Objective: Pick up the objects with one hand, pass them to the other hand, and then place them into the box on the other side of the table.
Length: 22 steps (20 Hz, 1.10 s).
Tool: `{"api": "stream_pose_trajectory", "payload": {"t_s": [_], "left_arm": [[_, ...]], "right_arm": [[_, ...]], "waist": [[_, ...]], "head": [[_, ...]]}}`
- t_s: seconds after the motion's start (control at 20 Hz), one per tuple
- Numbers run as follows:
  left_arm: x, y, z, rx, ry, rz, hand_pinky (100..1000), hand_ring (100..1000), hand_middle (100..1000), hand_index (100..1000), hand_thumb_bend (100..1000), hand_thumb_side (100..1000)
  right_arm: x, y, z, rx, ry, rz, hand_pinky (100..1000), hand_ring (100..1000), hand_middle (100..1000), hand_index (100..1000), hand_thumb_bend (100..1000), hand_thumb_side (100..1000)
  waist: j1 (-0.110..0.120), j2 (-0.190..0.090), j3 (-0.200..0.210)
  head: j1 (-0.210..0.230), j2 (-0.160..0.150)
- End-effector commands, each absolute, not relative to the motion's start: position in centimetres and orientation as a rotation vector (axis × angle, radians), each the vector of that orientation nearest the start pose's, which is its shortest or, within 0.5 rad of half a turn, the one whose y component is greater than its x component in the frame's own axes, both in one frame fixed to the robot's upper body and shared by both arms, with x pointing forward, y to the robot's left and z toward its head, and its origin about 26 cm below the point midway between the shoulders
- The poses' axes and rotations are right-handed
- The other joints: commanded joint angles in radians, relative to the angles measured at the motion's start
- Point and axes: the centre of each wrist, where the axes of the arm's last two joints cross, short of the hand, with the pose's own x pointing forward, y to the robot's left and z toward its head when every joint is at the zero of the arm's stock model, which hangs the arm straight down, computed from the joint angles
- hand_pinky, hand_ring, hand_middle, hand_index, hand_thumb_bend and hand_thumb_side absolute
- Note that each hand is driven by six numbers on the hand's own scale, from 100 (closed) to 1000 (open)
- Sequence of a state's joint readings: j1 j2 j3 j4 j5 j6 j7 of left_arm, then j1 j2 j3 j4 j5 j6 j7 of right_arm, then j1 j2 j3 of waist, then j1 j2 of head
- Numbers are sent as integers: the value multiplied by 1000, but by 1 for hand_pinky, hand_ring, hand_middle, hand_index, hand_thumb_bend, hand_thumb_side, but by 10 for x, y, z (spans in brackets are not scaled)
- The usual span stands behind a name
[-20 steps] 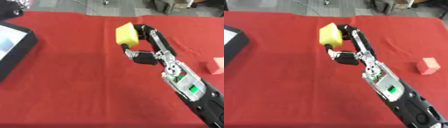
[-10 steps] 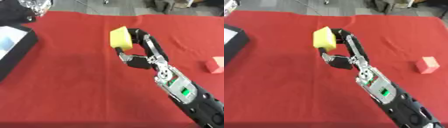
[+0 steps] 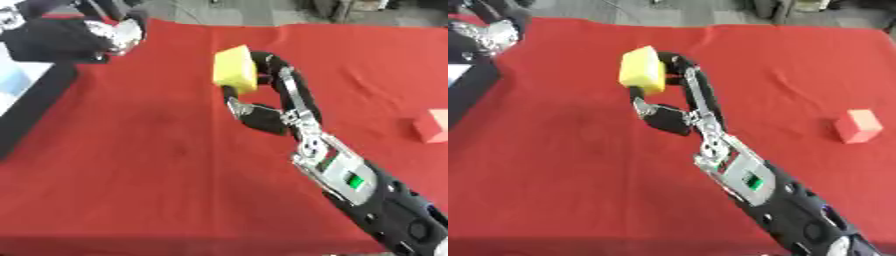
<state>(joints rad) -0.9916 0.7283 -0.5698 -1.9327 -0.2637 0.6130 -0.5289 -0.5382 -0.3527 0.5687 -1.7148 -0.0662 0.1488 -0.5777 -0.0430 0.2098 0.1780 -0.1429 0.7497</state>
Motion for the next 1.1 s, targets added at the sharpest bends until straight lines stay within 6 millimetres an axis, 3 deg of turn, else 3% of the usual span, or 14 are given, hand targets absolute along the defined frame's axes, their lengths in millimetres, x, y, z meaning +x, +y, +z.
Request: {"api": "stream_pose_trajectory", "payload": {"t_s": [0.05,0.75,1.1], "left_arm": [[304,140,329,585,-1572,-1595,768,766,799,859,154,604],[309,115,319,677,-1495,-1685,795,787,806,874,316,436],[321,106,310,717,-1439,-1693,807,798,811,879,359,410]], "right_arm": [[327,-122,150,-153,-2067,326,743,767,435,573,100,100],[326,-111,142,-165,-2095,375,741,766,435,572,100,100],[324,-106,141,-158,-2136,416,742,764,436,573,100,100]], "waist": [[7,-18,3],[7,-10,12],[11,-4,12]], "head": [[-6,2],[-7,9],[-1,7]]}}
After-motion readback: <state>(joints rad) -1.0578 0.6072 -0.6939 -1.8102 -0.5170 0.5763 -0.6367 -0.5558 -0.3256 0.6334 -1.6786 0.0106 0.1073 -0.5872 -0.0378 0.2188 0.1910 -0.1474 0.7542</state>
